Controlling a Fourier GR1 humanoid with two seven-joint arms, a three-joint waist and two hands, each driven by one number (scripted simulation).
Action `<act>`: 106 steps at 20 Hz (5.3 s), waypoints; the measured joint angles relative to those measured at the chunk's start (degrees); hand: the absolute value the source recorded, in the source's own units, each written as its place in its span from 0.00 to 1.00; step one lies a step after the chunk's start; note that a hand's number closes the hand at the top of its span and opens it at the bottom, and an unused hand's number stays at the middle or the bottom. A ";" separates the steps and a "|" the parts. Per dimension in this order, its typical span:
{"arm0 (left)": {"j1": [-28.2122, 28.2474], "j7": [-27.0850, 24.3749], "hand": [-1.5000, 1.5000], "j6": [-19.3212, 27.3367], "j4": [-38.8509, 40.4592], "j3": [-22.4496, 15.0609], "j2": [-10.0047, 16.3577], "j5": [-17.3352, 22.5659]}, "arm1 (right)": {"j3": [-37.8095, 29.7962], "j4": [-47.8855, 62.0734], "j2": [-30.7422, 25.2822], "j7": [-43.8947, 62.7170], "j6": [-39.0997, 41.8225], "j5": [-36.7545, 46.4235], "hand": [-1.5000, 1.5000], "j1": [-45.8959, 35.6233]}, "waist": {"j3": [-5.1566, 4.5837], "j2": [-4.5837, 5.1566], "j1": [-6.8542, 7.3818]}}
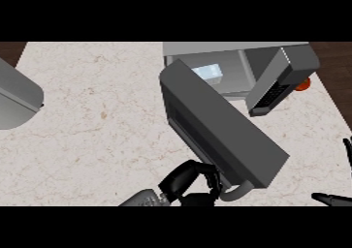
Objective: Pick up the milk, place it into the microwave and close the microwave
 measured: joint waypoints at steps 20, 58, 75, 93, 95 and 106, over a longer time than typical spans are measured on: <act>-20.58 0.63 1.00 13.48 2.73 -0.31 -0.99 13.56 | 4.88 -10.26 -3.94 7.01 3.65 -3.05 0.00 -4.35 | 0.02 1.98 -9.84; -39.31 -0.17 1.00 19.80 12.49 3.80 0.16 27.10 | 16.98 -28.61 -12.02 20.50 17.30 -8.75 1.00 -16.88 | 0.61 4.37 -18.13; -41.33 -1.60 1.00 22.75 12.15 4.43 0.24 29.73 | 22.52 -39.99 -13.18 24.37 18.60 -10.92 1.00 -16.49 | 0.72 4.14 -20.65; -39.37 1.31 1.00 19.12 7.30 15.10 -2.15 47.37 | 30.96 -48.10 -13.78 29.23 20.65 -12.07 1.00 -10.20 | 0.15 5.53 -17.82; -38.35 0.91 1.00 17.27 7.37 16.23 -2.11 49.64 | 31.72 -49.06 -13.23 29.29 20.27 -12.15 1.00 -9.07 | 0.14 5.43 -17.05; -38.43 -1.28 1.00 6.65 9.62 13.74 -2.14 52.98 | 35.47 -55.01 -10.10 29.51 16.50 -10.71 1.00 -2.98 | 0.52 4.63 -14.17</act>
